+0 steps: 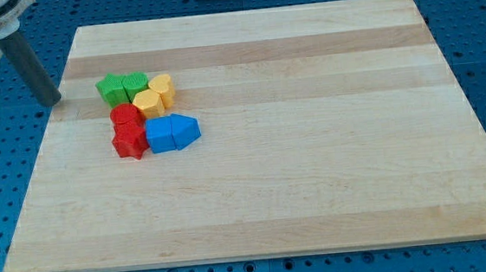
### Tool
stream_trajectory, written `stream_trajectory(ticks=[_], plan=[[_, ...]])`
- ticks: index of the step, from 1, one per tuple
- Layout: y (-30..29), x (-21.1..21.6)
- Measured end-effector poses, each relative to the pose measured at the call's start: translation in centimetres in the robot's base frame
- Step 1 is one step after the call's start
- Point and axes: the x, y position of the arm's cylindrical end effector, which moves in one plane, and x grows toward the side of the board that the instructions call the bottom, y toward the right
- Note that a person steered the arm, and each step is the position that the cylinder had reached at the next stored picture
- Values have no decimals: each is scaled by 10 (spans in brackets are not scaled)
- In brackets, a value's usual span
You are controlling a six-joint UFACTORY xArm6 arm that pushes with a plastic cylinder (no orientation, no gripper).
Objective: Push the green blocks slightly to the center of the board
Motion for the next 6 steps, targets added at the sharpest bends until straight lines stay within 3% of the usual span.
stream_trajectory(ticks=[4, 6], plan=[[113, 1], [222, 1]])
